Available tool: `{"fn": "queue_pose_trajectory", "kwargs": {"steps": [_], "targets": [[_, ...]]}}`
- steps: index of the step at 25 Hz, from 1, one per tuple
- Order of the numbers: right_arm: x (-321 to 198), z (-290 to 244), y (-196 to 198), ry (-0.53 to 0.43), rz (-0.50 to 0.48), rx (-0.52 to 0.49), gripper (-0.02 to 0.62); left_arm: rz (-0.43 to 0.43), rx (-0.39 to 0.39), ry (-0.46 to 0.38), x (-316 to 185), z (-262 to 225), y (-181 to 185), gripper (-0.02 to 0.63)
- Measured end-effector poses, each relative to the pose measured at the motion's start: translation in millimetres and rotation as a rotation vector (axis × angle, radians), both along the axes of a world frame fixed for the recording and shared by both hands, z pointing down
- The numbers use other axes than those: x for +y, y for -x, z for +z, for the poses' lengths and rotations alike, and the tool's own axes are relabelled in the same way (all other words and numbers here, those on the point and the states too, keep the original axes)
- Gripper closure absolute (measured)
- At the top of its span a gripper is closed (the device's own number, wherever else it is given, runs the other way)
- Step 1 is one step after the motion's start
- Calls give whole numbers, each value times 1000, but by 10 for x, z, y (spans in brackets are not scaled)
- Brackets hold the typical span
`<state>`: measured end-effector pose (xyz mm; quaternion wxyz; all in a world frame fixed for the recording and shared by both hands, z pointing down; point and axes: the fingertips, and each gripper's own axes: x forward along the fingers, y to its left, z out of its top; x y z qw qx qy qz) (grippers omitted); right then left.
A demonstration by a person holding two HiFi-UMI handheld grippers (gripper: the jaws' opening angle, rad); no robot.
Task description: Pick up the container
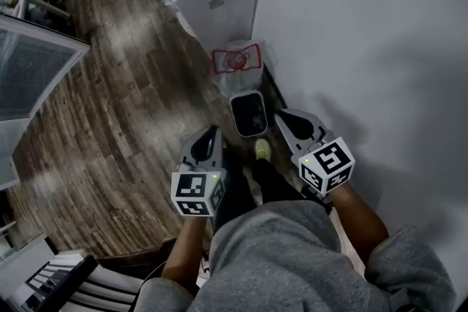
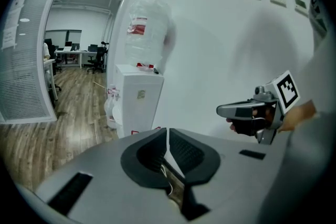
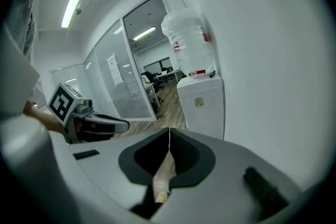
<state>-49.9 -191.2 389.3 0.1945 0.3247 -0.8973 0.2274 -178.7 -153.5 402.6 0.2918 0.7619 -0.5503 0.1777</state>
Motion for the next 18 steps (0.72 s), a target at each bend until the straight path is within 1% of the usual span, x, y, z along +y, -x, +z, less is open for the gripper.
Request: {"fn": "queue_pose_trajectory", "kwargs": {"steps": [6,9,10,11,12,13,16,18], "targets": [[-52,329,95,32,-12,26,571,51,-1,57,-142,448,-10,591],[-121,581,99,52,-8,41,571,56,1,83,-224,705,-19,590],[-142,676,98,59,-6,47,571,55,5,96,-249,815,-14,581],[-156,779,94,66,-2,54,571,54,9,112,-271,942,-6,542],[-162,889,85,74,4,62,571,54,10,131,-285,1084,5,475],[-160,1000,72,83,10,72,571,54,8,148,-291,1235,18,460],[-131,1265,36,110,21,103,571,56,-10,178,-299,1675,58,453],[-153,1437,37,132,42,103,571,73,-25,212,-345,2018,92,443]]}}
